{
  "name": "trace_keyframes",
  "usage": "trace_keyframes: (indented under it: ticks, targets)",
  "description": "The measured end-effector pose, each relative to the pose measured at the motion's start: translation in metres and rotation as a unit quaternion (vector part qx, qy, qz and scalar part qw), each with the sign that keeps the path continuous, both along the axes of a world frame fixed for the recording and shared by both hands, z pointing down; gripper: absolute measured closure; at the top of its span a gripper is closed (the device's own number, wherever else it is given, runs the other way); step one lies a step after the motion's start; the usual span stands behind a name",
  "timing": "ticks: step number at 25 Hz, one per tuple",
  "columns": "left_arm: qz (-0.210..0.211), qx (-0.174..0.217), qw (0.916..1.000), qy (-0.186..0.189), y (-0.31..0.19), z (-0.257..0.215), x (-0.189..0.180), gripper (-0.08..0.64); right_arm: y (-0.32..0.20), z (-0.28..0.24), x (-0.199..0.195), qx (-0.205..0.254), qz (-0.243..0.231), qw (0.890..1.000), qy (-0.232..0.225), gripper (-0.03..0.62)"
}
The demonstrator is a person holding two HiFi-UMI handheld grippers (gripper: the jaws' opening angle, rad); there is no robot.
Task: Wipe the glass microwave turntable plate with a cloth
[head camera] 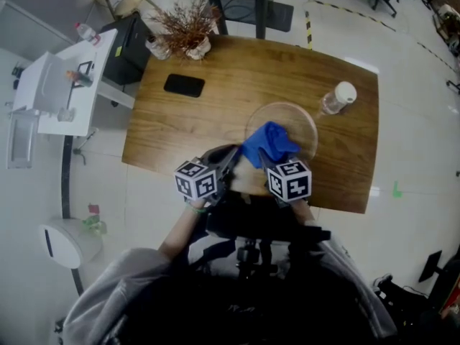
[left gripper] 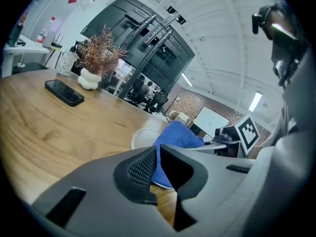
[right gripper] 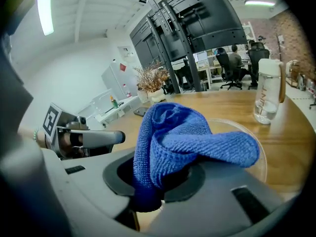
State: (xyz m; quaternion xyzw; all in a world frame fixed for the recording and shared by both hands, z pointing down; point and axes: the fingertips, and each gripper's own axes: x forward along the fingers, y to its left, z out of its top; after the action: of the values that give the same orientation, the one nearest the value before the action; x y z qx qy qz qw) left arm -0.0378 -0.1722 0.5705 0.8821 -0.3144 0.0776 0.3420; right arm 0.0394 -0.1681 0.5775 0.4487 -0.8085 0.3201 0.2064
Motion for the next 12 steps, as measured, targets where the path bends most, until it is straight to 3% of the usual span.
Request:
trace_keyframes:
  ticks: [6,12]
  targets:
    - [-0.006,-0.001,1.0,0.001,0.002,0.003,-0.009,0.549,0.009,0.015,0.015,-0.016,0.024,0.999,0.018,0.508]
    - [0.009,-0.002,0.9999,0.007,0.002,0.003,-0.001,0.549,0.034,0.026,0.082,-0.042,0.123,0.991,0.02,0.508]
